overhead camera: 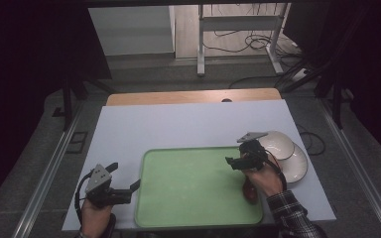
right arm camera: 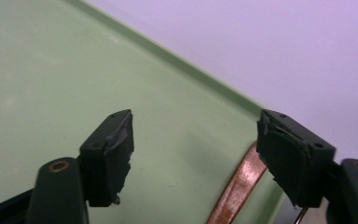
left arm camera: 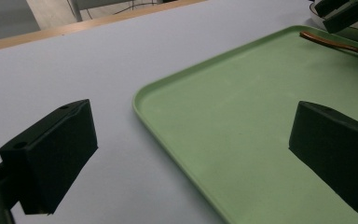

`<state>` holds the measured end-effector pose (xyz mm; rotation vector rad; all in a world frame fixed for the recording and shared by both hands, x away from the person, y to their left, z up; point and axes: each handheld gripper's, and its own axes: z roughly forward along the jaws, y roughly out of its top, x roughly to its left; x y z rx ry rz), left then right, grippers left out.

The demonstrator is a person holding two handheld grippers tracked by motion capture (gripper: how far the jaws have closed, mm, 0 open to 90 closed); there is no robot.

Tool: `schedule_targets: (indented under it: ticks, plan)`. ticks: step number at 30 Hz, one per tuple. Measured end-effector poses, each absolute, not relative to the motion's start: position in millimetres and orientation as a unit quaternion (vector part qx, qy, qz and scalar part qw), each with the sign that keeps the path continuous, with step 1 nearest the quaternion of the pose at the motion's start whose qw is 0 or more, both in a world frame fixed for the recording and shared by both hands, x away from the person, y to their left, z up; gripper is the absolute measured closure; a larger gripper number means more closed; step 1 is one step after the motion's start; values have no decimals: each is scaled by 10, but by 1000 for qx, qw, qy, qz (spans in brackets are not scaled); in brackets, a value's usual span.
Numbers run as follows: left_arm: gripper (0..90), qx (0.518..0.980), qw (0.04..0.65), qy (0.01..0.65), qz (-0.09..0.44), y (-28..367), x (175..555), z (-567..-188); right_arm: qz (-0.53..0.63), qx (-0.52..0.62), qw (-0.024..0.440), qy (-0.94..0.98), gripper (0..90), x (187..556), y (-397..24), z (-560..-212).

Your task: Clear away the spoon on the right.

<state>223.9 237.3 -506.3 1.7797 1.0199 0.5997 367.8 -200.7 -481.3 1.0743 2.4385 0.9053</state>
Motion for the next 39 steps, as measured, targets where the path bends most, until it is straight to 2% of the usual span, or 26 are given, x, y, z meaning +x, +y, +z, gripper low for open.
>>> schedule_targets:
  ticks: [11,22,39]
  plan:
    - [9,731,481,418,246,2370,2240,-5066,340,359,161,854,140,3629,-2006,-4728]
    - [9,732,480,417,245,2369,2240,-5067,362,350,169,847,56,3565,-2048,-4602]
    - [9,730,483,418,244,2371,2238,-5067,373,340,178,845,0,3414,-2106,-4512]
